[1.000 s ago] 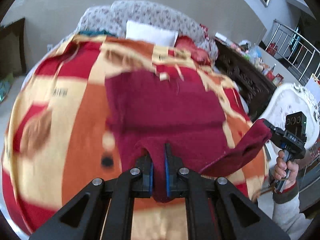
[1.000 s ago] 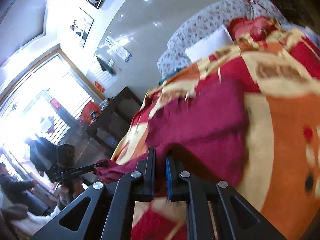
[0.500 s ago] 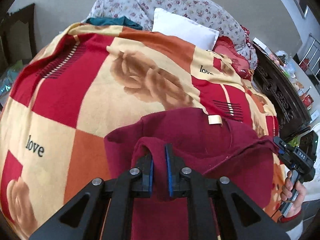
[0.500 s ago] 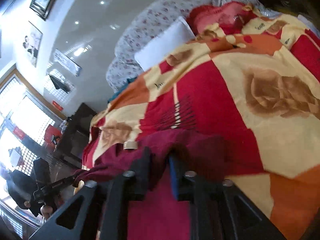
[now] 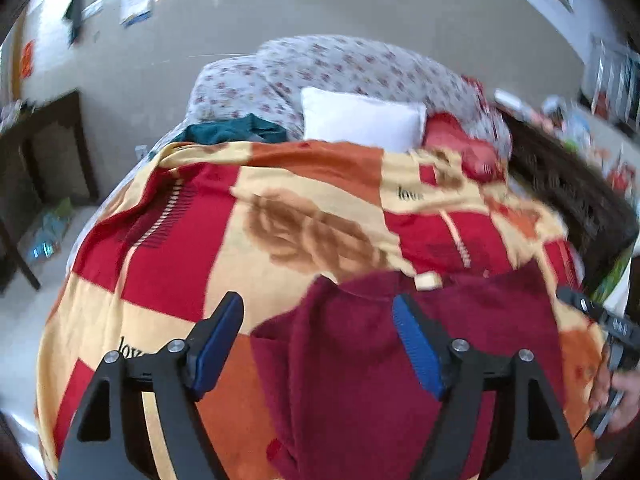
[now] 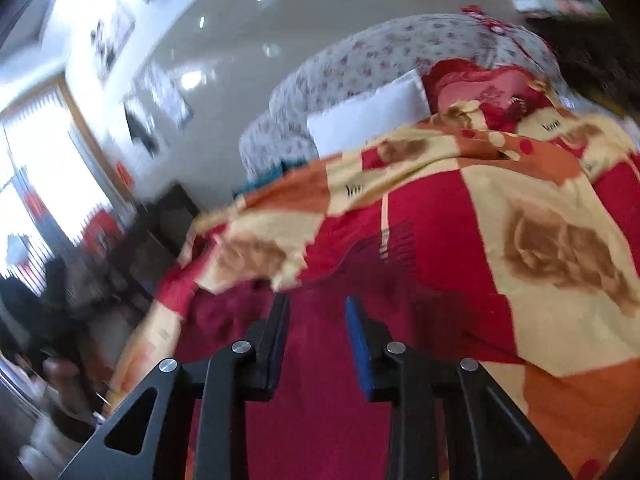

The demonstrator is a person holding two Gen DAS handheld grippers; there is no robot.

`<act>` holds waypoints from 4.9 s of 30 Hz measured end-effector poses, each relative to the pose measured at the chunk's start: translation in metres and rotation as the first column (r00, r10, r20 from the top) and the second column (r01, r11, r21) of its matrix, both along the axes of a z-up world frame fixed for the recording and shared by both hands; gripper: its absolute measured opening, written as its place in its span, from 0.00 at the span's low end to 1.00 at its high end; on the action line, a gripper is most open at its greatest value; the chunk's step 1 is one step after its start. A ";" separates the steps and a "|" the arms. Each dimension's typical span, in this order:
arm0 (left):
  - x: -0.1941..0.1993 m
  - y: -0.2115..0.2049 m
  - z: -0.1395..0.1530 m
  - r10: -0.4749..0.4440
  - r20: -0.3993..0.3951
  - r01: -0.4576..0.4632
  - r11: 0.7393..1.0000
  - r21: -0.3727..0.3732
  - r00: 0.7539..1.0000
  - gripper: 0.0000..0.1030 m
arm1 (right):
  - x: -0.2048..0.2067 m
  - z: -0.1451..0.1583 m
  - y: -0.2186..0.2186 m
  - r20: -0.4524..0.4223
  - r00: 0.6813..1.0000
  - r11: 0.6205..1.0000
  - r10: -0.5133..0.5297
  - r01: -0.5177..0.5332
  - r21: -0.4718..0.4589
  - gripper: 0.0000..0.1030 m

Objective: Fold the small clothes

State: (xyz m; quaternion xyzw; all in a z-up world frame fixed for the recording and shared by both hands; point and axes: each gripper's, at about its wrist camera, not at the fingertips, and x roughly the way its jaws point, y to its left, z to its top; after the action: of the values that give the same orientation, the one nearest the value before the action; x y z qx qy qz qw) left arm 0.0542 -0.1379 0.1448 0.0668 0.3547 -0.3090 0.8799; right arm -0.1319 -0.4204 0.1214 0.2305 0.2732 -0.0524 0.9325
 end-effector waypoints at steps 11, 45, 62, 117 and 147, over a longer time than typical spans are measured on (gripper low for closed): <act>0.069 -0.032 -0.105 0.148 -0.213 -0.133 0.987 0.085 0.966 0.77 | 0.077 -0.066 -0.024 -0.204 0.968 0.984 -0.145 0.120 -0.128 0.28; -0.057 0.038 -0.081 0.133 -0.128 -0.123 0.989 0.080 0.983 0.80 | -0.051 -0.073 0.039 -0.270 0.957 0.990 -0.104 0.074 -0.119 0.32; -0.056 0.054 -0.114 0.170 -0.219 -0.161 0.985 0.058 0.961 0.80 | -0.053 -0.074 0.045 -0.283 0.953 0.990 -0.111 0.081 -0.115 0.45; -0.042 0.078 -0.137 0.050 -0.265 -0.097 0.981 -0.168 0.963 0.95 | 0.196 -0.025 0.201 -0.207 0.926 0.946 0.316 -0.323 -0.002 0.66; -0.042 0.078 -0.139 0.063 -0.256 -0.107 0.981 -0.162 0.965 0.96 | 0.121 -0.036 0.099 -0.206 0.977 0.993 0.054 -0.073 -0.088 0.14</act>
State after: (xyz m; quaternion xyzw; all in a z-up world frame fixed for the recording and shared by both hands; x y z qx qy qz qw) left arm 0.0125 -0.0602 0.0057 -0.0652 0.4366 -0.3065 0.8433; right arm -0.0113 -0.3211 0.0855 0.1705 0.3716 -0.0590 0.9107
